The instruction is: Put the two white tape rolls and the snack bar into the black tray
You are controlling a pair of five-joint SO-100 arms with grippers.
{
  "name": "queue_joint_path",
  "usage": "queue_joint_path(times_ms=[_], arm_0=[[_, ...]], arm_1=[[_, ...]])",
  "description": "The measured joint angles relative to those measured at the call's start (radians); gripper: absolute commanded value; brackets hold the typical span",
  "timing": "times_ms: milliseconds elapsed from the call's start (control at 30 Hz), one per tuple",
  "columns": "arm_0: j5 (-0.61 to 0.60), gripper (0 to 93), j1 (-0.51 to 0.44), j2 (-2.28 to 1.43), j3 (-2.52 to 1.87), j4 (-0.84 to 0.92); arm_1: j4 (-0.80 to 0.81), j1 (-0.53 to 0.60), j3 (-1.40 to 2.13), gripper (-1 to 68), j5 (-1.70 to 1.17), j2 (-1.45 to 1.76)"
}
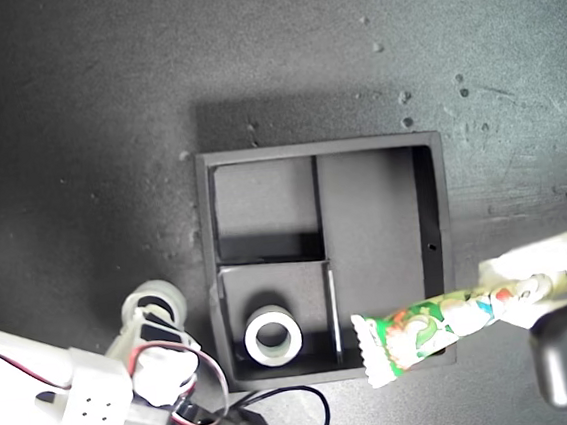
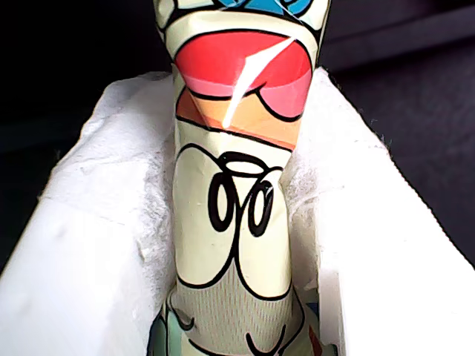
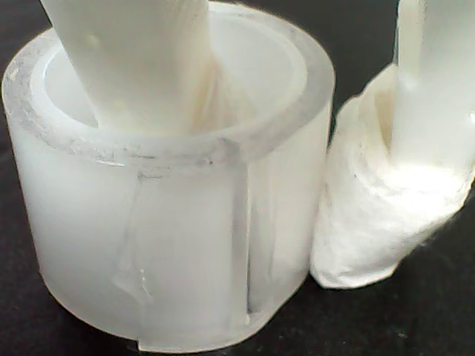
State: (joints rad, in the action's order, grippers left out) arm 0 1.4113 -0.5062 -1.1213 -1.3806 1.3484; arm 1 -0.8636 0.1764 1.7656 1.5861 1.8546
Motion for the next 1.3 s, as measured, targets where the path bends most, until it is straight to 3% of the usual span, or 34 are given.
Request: queue_joint_path(times_ms=[100,300,400,600,867,1133,1300], arm_0=[[-0.002,0.0,0.002,-0.023,0.009,0.051],[-0.061,0.0,-0.005,-0.098,0.132,0.265],[-0.118,0.0,0.025,-0.146,0.202,0.348],[-0.278,0.0,0.091,-0.158,0.407,0.457],[-0.462,0.0,0.308,-0.089,0.67,0.463],[-0.499,0.0,0.414,0.147,0.877,0.466],[-0.477,0.0,0.414,0.179,0.902,0.466]], arm_1=[[0.123,0.0,0.11,-0.5,0.186,0.006],[0.132,-0.003,0.225,-0.5,0.535,0.035],[0.11,-0.041,0.215,-0.5,0.566,0.035],[0.025,-0.11,0.071,-0.5,0.038,0.035],[-0.17,-0.066,-0.064,-0.5,-0.818,0.035],[-0.126,-0.101,-0.069,-0.5,-1.114,-0.002],[-0.12,-0.106,-0.207,-0.5,-1.197,-0.193]])
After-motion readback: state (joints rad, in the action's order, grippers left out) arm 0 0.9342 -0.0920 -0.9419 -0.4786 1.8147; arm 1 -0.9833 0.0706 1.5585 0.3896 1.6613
